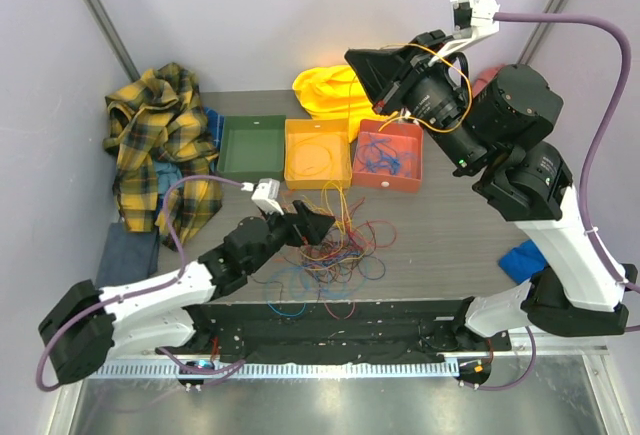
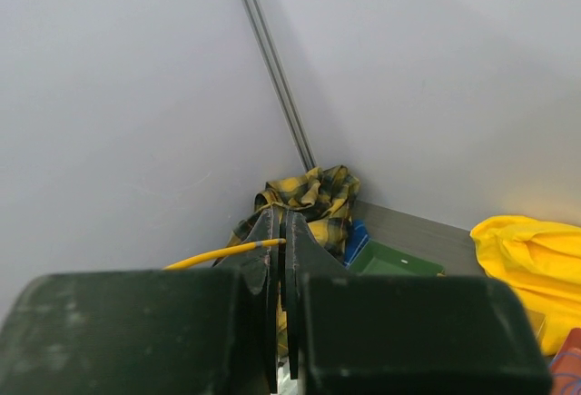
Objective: Untangle the cables
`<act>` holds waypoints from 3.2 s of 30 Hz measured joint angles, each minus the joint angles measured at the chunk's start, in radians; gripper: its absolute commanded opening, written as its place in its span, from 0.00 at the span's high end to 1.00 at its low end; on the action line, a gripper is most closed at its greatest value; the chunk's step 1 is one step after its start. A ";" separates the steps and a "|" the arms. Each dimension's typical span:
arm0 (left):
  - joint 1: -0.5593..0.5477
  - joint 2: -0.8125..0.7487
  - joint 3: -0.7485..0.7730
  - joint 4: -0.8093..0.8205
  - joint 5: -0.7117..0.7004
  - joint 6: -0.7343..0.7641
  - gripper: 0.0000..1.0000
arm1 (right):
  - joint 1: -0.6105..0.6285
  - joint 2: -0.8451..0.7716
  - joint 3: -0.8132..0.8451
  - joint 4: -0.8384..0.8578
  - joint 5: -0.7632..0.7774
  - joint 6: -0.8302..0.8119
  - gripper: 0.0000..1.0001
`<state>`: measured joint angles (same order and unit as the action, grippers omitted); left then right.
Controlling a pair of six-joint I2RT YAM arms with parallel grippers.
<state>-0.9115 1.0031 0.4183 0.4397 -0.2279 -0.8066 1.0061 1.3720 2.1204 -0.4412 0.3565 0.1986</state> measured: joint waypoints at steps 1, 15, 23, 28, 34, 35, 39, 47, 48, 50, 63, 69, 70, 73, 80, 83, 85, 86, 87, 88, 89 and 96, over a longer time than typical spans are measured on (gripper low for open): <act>0.000 0.048 0.007 0.009 -0.008 0.002 0.00 | 0.000 0.000 0.000 0.000 -0.003 0.002 0.99; 0.058 0.195 0.085 0.037 -0.085 0.058 0.00 | 0.000 -0.055 -0.013 -0.010 -0.018 0.015 0.99; 0.076 0.114 0.063 -0.029 -0.079 0.112 0.09 | 0.000 -0.116 -0.032 -0.008 -0.014 0.013 0.99; 0.076 0.058 0.051 -0.126 -0.076 0.151 0.11 | 0.000 -0.134 -0.057 -0.008 -0.010 0.010 0.99; 0.076 0.027 0.031 -0.162 -0.058 0.190 0.49 | 0.000 -0.146 -0.104 -0.001 -0.010 0.006 0.99; 0.076 0.042 0.036 -0.176 -0.056 0.191 0.59 | 0.000 -0.149 -0.113 -0.001 -0.010 0.006 0.99; 0.076 0.090 0.047 -0.230 -0.062 0.188 1.00 | 0.000 -0.163 -0.136 0.000 -0.009 0.006 0.99; 0.088 0.092 0.085 -0.478 -0.157 0.122 1.00 | 0.000 -0.219 -0.171 0.001 0.013 -0.005 0.99; 0.097 0.082 0.085 -0.516 -0.166 0.102 1.00 | 0.000 -0.224 -0.173 0.002 0.017 -0.006 0.99; 0.124 0.063 0.085 -0.581 -0.172 0.055 1.00 | 0.000 -0.230 -0.174 0.007 0.021 -0.010 0.99; 0.298 0.187 0.075 -0.762 -0.059 -0.132 1.00 | 0.000 -0.233 -0.167 0.022 0.042 -0.034 0.99; 0.298 0.167 0.074 -0.763 -0.010 -0.131 1.00 | 0.000 -0.223 -0.174 0.023 0.069 -0.049 0.99; 0.298 0.159 0.074 -0.763 -0.003 -0.129 1.00 | 0.000 -0.214 -0.174 0.024 0.079 -0.056 0.99; 0.298 0.129 0.062 -0.762 0.013 -0.128 1.00 | 0.000 -0.188 -0.175 0.032 0.101 -0.072 0.99; 0.298 0.041 0.003 -0.766 0.024 -0.129 1.00 | -0.014 -0.064 -0.199 0.074 0.139 -0.111 0.99; 0.298 0.004 -0.012 -0.766 0.031 -0.129 1.00 | -0.053 0.005 -0.201 0.082 0.123 -0.108 0.99; 0.298 -0.018 -0.021 -0.765 0.038 -0.129 1.00 | -0.104 0.048 -0.206 0.094 0.100 -0.093 0.99; 0.298 -0.026 -0.026 -0.764 0.040 -0.129 1.00 | -0.127 0.065 -0.209 0.098 0.088 -0.087 0.99; 0.298 -0.035 -0.032 -0.764 0.046 -0.129 1.00 | -0.151 0.083 -0.211 0.104 0.079 -0.079 0.99; 0.298 -0.043 -0.037 -0.764 0.050 -0.129 1.00 | -0.175 0.101 -0.211 0.110 0.067 -0.068 0.99; 0.298 -0.050 -0.041 -0.763 0.056 -0.129 1.00 | -0.195 0.118 -0.211 0.120 0.057 -0.060 0.99; 0.298 -0.113 -0.072 -0.764 0.082 -0.130 1.00 | -0.285 0.237 -0.201 0.158 -0.003 -0.005 0.99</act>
<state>-0.6136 0.8906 0.3466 -0.3248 -0.1459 -0.9367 0.7212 1.6093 1.9198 -0.2829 0.3534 0.1932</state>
